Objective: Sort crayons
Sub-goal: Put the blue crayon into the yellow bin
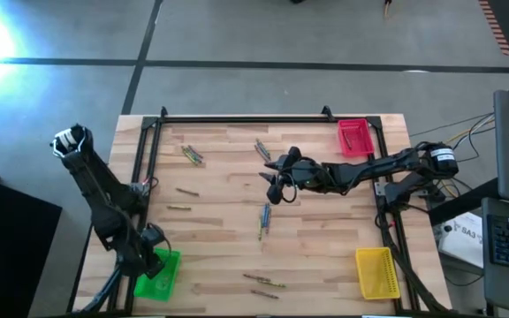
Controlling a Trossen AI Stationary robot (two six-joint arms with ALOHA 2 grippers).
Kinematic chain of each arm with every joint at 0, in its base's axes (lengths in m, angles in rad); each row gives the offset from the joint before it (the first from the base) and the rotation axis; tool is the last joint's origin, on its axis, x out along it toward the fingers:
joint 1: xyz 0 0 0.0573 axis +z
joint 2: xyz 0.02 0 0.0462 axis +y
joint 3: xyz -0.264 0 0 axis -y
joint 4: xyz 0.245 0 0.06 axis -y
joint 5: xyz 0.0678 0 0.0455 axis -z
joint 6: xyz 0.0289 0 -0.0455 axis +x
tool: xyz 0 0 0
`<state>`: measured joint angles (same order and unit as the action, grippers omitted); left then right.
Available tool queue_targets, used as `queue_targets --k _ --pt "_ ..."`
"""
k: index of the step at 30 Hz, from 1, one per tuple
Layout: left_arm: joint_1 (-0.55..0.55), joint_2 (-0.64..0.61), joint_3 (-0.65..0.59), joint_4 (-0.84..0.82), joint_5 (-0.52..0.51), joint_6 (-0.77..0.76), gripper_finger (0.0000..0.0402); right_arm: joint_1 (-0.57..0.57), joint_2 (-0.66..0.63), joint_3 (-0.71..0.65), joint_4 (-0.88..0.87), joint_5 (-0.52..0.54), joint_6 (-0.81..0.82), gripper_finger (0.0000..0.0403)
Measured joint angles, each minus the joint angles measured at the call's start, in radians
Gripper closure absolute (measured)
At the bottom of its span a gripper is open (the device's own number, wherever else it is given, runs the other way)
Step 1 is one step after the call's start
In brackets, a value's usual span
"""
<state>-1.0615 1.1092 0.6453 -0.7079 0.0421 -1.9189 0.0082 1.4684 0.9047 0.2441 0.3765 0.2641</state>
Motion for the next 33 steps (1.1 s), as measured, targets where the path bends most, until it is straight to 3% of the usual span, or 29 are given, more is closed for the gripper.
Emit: queue_targets --k 4,10,16,20,29,33 --pt "0.005 -0.001 0.007 -0.029 -0.097 0.067 0.0235 0.000 0.022 0.000 -0.012 -0.038 0.026 0.0255" --pt "0.049 -0.036 0.029 -0.089 -0.418 0.287 0.0234 0.000 0.044 0.001 -0.113 -0.042 0.185 0.0274" --pt "0.152 -0.040 0.020 -0.083 -0.625 0.569 0.0243 0.005 0.139 0.000 -0.162 -0.073 0.265 0.0277" --pt "0.241 -0.037 -0.002 -0.039 -0.773 0.701 0.0247 0.001 0.188 0.014 -0.250 -0.077 0.233 0.0277" --pt "0.488 0.000 -0.114 0.260 -0.765 0.980 0.0253 -0.139 0.190 0.248 -0.865 -0.070 -0.105 0.0280" --pt "0.557 0.030 -0.128 0.329 -0.739 1.074 0.0253 -0.190 0.190 0.275 -1.003 -0.104 -0.365 0.0292"
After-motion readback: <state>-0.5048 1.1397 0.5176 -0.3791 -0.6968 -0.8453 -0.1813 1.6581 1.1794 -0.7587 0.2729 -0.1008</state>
